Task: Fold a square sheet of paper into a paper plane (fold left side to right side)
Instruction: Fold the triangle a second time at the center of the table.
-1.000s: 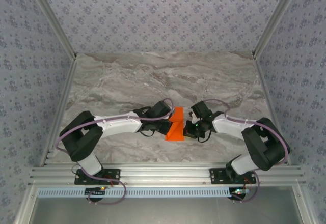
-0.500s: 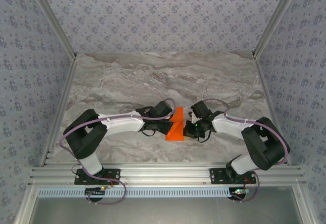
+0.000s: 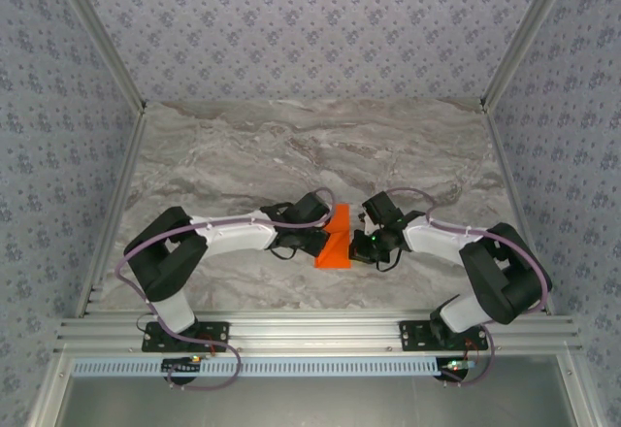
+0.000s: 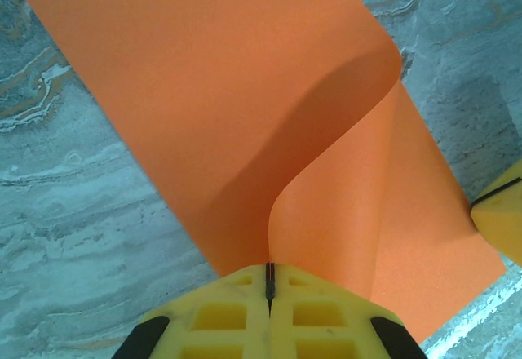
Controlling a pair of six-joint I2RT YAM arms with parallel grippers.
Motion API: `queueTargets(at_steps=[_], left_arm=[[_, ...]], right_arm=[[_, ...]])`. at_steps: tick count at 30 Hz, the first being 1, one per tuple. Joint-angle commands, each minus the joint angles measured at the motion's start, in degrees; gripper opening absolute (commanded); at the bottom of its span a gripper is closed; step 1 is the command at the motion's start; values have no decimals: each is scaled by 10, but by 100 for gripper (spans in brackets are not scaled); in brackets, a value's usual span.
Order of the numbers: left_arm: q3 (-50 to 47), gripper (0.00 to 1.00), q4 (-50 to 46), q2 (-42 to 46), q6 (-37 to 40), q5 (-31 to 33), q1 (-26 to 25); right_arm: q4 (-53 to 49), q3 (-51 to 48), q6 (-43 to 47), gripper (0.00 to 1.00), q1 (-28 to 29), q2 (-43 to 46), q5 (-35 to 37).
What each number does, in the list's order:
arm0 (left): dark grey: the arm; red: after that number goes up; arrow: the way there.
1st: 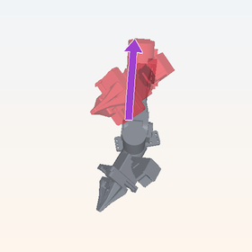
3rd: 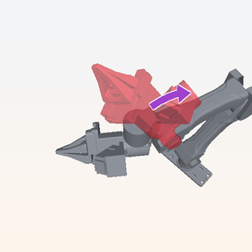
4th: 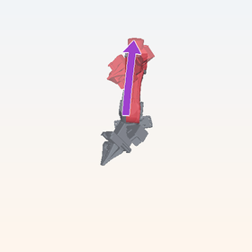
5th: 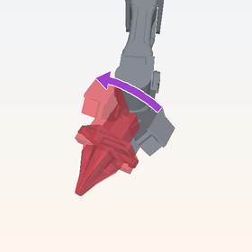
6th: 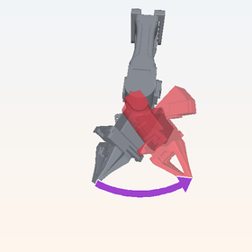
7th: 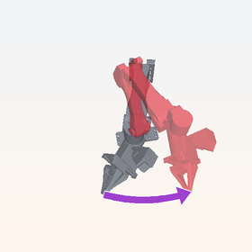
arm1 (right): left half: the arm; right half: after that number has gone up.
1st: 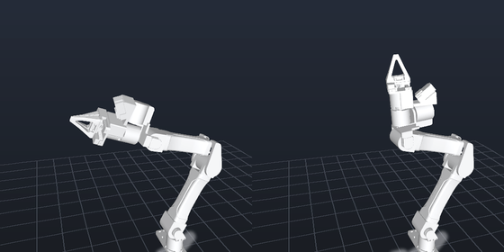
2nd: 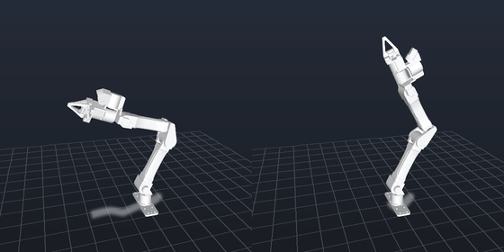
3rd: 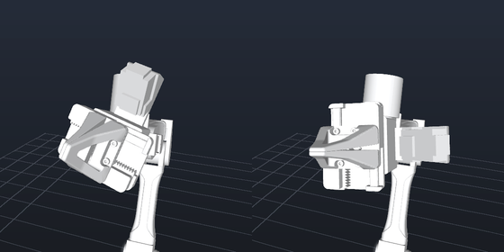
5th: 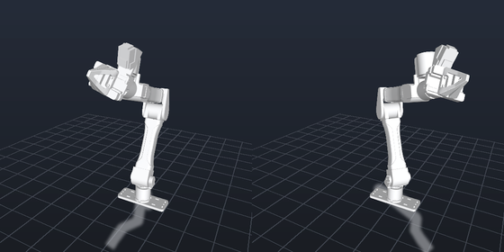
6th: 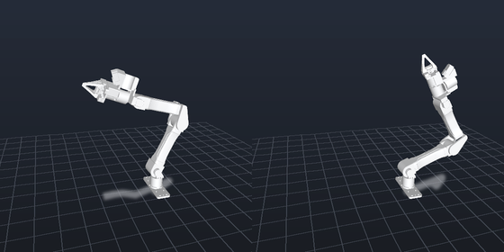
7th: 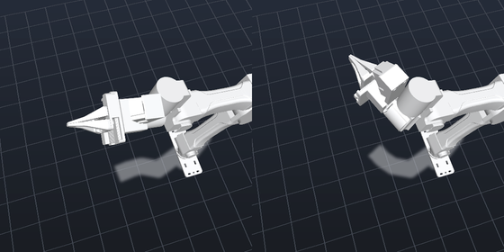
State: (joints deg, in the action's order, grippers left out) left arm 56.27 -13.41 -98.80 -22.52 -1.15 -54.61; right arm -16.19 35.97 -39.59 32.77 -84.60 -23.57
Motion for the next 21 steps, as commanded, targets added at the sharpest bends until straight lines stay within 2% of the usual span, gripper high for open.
queueTargets(at_steps=[1,21], left_arm=[[21,0,-11,-8,12,11,5],[26,0,-9,-24,15,14,7]], right_arm=[[-28,-2,8,0,13,-26,16],[-28,1,10,0,17,-37,14]])
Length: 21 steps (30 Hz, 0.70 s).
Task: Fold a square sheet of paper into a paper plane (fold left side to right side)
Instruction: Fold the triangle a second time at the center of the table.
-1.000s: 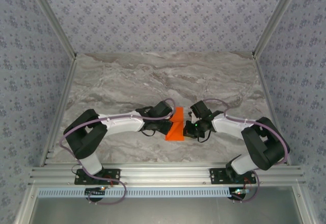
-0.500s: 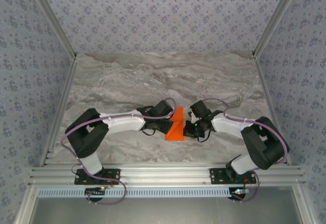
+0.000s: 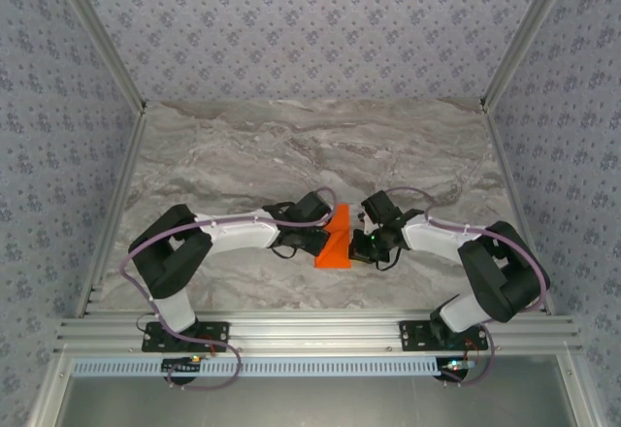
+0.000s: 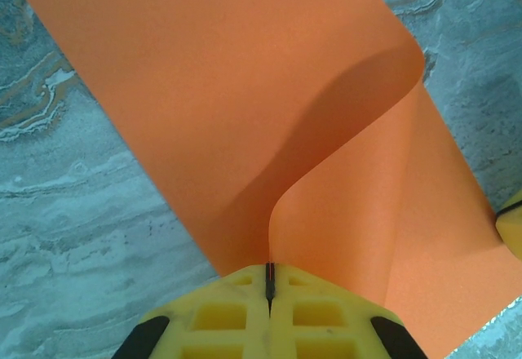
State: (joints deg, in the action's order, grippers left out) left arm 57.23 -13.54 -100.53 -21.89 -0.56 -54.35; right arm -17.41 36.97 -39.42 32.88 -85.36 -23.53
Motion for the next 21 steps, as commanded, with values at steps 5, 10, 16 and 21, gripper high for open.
queueTargets(at_steps=[5,10,16,21], left_arm=[[20,0,-9,-11,10,8,5],[21,0,-11,-15,11,11,5],[22,0,-13,-20,12,13,6],[21,0,-14,-21,12,12,6]], right_arm=[[-17,-8,8,0,17,-33,14],[-18,-8,9,0,17,-35,15],[-19,-7,10,0,18,-37,15],[-19,-6,10,0,19,-37,16]])
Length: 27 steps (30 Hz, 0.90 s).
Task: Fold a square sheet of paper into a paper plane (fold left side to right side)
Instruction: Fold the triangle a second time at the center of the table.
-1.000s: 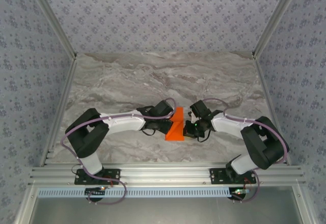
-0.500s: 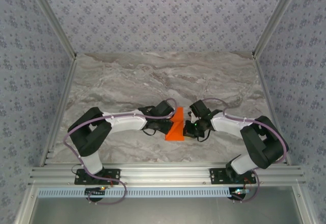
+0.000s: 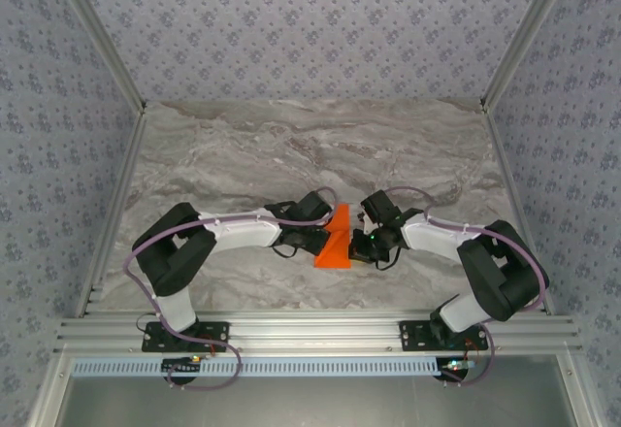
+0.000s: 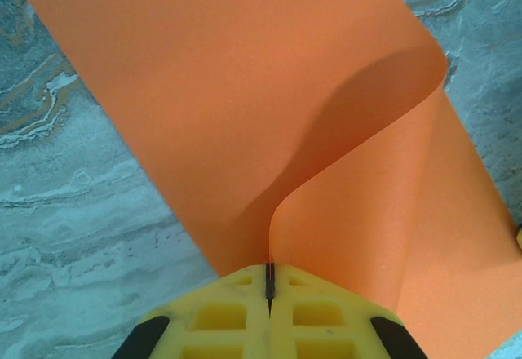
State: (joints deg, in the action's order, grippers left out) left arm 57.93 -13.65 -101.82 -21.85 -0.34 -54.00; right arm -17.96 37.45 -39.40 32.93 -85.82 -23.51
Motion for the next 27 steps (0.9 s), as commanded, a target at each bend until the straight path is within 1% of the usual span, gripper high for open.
queueTargets(at_steps=[1,20,24,27], left_arm=[[14,0,-13,-8,12,10,2],[9,0,-14,-19,10,3,2],[7,0,-15,-21,10,1,2],[6,0,-13,-23,9,-3,2]], right_arm=[[-14,-11,10,0,18,-33,15],[-9,-11,11,0,18,-32,10],[10,-15,10,0,14,-22,-7],[34,-19,11,0,-1,3,-33]])
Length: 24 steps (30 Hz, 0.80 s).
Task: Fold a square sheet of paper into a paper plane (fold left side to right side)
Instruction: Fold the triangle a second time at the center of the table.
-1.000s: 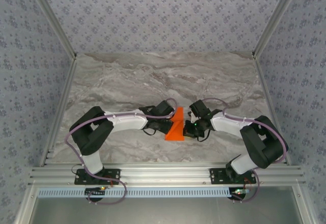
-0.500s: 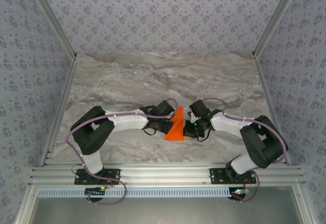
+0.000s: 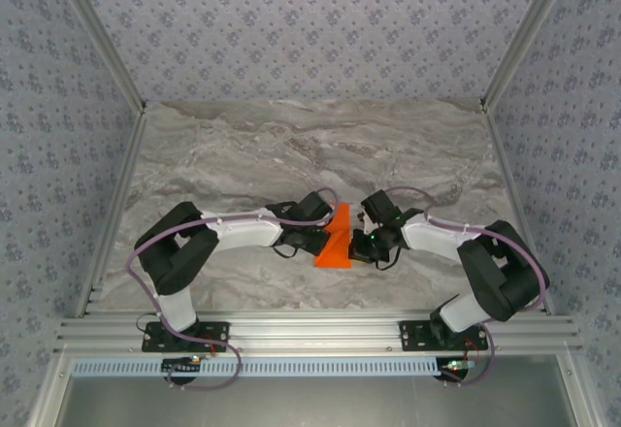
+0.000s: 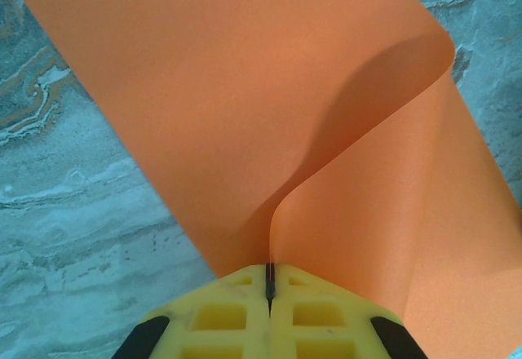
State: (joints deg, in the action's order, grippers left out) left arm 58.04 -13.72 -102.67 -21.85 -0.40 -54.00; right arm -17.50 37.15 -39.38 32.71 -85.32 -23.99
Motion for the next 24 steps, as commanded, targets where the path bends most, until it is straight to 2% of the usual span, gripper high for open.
queueTargets(at_steps=[1,6,12,24], left_arm=[[5,0,-11,-16,9,-5,2],[6,0,-12,-19,10,-8,2],[5,0,-13,-18,10,-9,1],[8,0,-12,-19,13,-11,-1]], right_arm=[[33,-17,12,0,-3,5,-36],[85,-26,1,0,-25,37,-74],[189,-34,-36,0,-28,33,-97],[226,-9,-38,0,-29,-19,-105]])
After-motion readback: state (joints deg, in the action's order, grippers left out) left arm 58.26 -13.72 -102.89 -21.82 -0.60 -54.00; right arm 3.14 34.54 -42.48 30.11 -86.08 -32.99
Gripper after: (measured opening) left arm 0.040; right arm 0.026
